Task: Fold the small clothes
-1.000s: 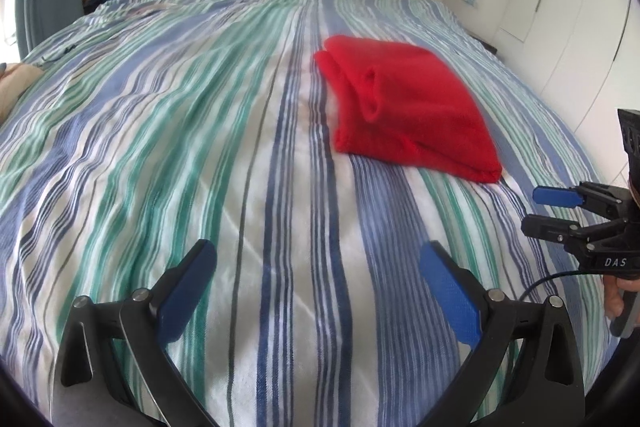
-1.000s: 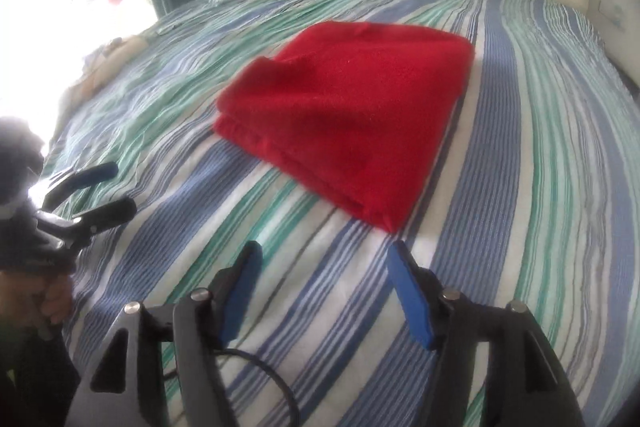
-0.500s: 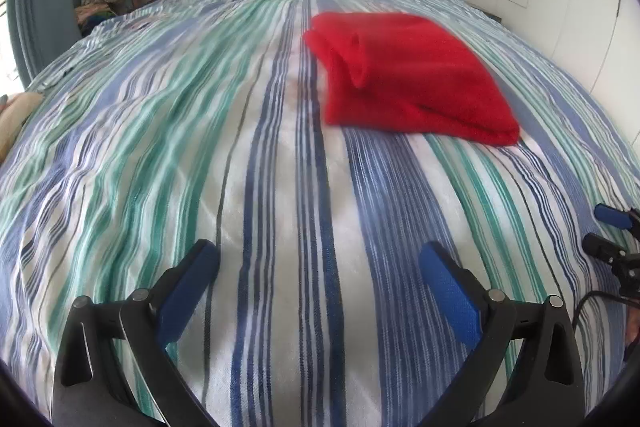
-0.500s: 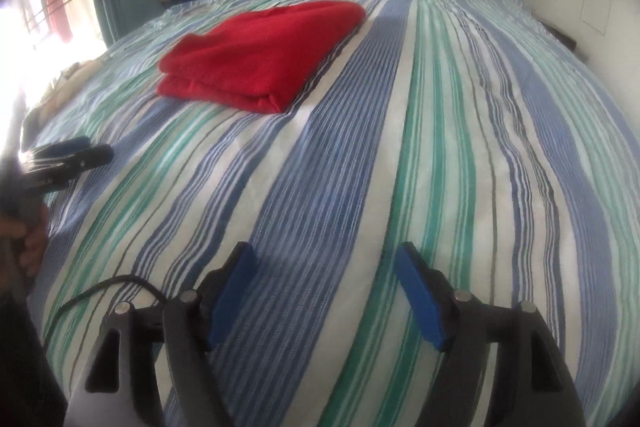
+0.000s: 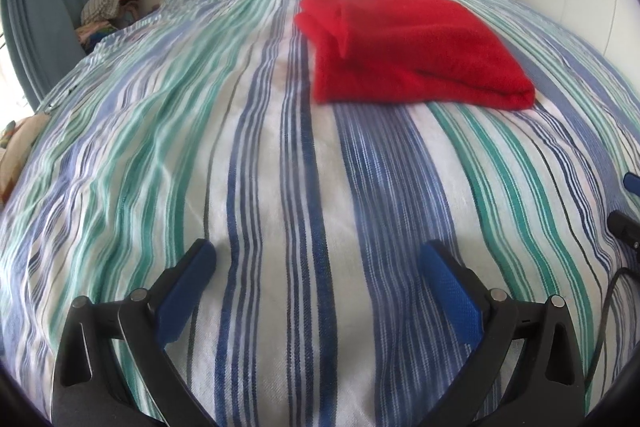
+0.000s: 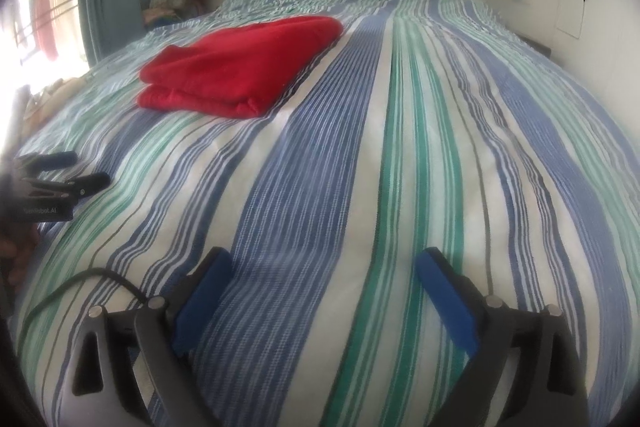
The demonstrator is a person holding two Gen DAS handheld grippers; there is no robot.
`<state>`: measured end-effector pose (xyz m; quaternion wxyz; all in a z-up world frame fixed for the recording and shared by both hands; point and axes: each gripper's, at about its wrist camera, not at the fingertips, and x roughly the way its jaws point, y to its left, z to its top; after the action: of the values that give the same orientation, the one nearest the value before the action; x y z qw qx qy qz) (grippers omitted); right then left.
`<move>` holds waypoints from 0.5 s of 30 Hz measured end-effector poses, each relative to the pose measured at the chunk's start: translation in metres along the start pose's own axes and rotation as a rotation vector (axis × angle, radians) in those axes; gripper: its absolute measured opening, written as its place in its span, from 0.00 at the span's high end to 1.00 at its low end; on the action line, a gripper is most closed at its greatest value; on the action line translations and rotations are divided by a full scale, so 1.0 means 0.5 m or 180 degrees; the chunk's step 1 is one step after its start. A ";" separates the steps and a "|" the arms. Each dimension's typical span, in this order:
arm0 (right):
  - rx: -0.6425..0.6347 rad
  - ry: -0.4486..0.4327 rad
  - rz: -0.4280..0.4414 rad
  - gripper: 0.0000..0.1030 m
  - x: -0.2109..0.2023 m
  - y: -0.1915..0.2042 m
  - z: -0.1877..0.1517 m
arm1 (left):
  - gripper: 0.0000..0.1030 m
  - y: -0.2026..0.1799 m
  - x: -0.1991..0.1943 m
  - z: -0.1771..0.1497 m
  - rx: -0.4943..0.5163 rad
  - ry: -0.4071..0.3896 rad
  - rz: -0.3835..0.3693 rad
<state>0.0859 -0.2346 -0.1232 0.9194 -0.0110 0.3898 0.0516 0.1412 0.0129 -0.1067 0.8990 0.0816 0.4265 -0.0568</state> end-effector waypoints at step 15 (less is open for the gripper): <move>0.0032 0.0012 0.0020 0.07 0.000 -0.003 -0.002 | 0.00 -0.007 0.005 0.001 0.0053 0.0010 0.0049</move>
<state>0.0851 -0.2361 -0.1239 0.9185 -0.0053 0.3919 0.0526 0.1427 0.0094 -0.1085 0.8981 0.0924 0.4267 -0.0533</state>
